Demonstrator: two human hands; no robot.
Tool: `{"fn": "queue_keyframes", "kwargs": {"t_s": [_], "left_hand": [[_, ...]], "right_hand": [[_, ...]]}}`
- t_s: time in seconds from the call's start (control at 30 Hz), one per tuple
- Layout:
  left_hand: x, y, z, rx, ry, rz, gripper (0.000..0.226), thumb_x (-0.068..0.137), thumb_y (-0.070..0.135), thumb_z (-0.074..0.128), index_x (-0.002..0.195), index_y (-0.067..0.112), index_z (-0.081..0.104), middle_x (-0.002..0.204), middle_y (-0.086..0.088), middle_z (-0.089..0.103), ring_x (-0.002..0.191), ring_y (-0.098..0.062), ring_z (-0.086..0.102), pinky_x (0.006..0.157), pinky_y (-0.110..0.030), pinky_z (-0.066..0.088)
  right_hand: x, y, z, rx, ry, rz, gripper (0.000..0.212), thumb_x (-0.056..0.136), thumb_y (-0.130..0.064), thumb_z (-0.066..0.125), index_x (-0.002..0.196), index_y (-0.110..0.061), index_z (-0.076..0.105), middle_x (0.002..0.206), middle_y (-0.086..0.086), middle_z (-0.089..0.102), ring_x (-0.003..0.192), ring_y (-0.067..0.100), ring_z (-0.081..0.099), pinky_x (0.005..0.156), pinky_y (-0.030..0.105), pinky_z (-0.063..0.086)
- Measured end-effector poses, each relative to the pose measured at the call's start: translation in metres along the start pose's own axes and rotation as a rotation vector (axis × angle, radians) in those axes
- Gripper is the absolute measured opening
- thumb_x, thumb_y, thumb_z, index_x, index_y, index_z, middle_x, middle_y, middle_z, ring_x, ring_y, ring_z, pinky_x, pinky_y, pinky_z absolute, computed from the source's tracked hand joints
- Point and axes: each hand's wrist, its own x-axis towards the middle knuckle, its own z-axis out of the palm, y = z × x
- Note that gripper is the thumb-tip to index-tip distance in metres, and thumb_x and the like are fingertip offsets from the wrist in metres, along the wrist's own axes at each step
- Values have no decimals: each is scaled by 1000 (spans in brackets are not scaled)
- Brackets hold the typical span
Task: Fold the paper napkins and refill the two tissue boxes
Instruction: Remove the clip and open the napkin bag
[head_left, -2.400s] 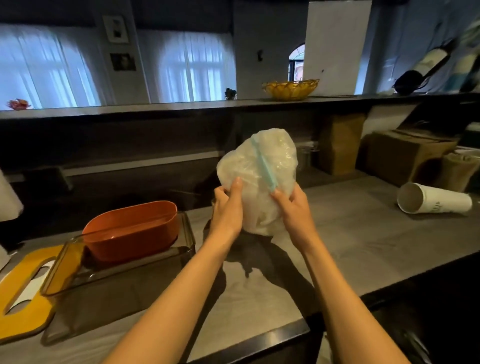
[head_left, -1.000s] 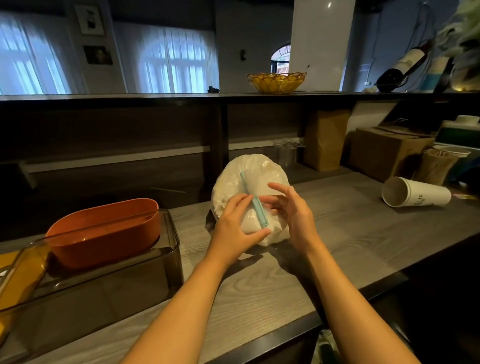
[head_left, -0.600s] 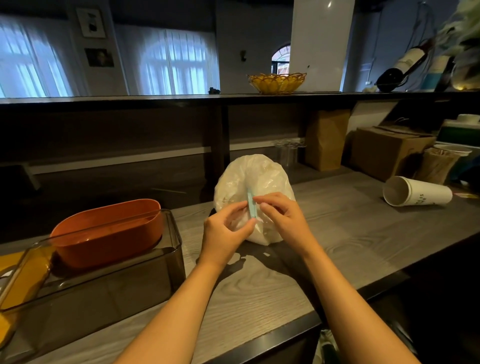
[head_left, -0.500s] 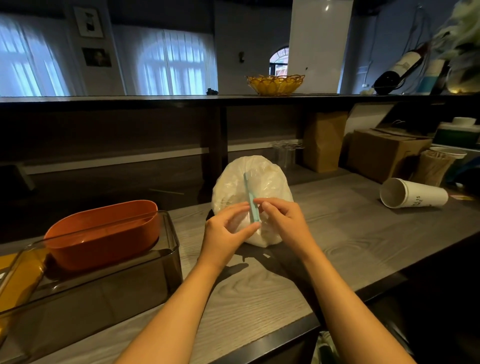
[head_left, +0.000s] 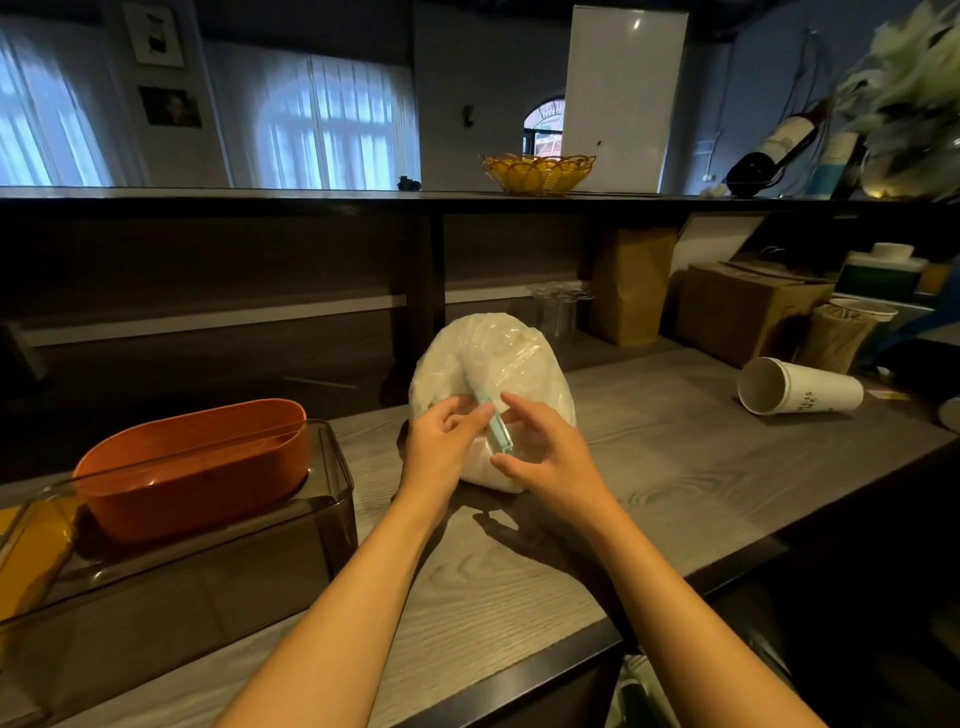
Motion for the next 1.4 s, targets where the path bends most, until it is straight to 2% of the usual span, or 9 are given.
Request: {"fn": "queue_keyframes", "kwargs": {"t_s": [0.13,0.27,0.47,0.77,1.0,1.13,1.23,1.33,1.4], "left_hand": [[-1,4,5,59,15,-24,44,87,34,75,127,17,63,113,1,71,102,-12,66,74,-23,52],[-1,5,3,50,-21,-93,31,88,31,75,116,18,68,107,3,70,102,-13,64,79,-26,50],[0,2,9,-78,-12,-142,26,87,23,76,112,17,69,109,-3,72,104,-22,68,94,-44,56],[-2,-1,3,-89,-27,-127,20,88,21,75,107,21,72,113,-4,73,109,-24,68,100,-50,53],[-8,3,-6,-151,-111,-128,14,96,19,64,108,25,69,118,-5,72,110,-22,69,99,-47,55],[-18,7,0,-74,28,-53,19,97,28,64,112,21,71,111,-2,73,106,-18,69,95,-42,57],[-27,13,1,-13,222,89,27,97,26,64,119,13,71,107,0,72,100,-9,66,87,-26,56],[-28,28,1,-66,312,120,12,100,22,61,100,25,73,97,3,72,93,-7,65,71,-17,49],[-25,42,1,-108,366,129,22,101,22,58,89,38,66,94,3,71,84,-9,65,66,-21,51]], "right_hand": [[-5,1,-5,70,45,31,68,82,-18,80,139,-35,49,119,-19,64,118,-5,55,97,8,43],[-8,1,-10,10,15,24,66,80,-20,82,138,-30,54,115,-24,64,118,-8,54,94,1,38],[-12,3,-14,-202,59,-77,36,78,-27,84,111,-19,73,106,-10,61,102,4,56,90,17,47],[-12,5,-17,-115,-72,-66,31,87,-18,76,117,-15,73,112,-4,65,105,3,57,94,20,48],[-10,7,-17,-48,22,-23,28,90,-14,71,118,-16,70,107,-7,67,102,4,61,93,23,51],[-11,9,-17,84,220,14,27,92,-12,69,114,-27,67,107,-15,66,107,9,63,94,30,54],[-10,4,-17,158,329,64,29,94,-13,66,121,-23,67,114,-13,65,109,11,63,93,28,54],[1,-12,-20,246,351,124,31,95,-12,64,126,-15,67,116,-7,67,105,5,64,90,24,56],[16,-28,-24,327,363,152,31,95,-10,64,125,-13,67,113,-2,70,99,8,66,83,22,58]]}}
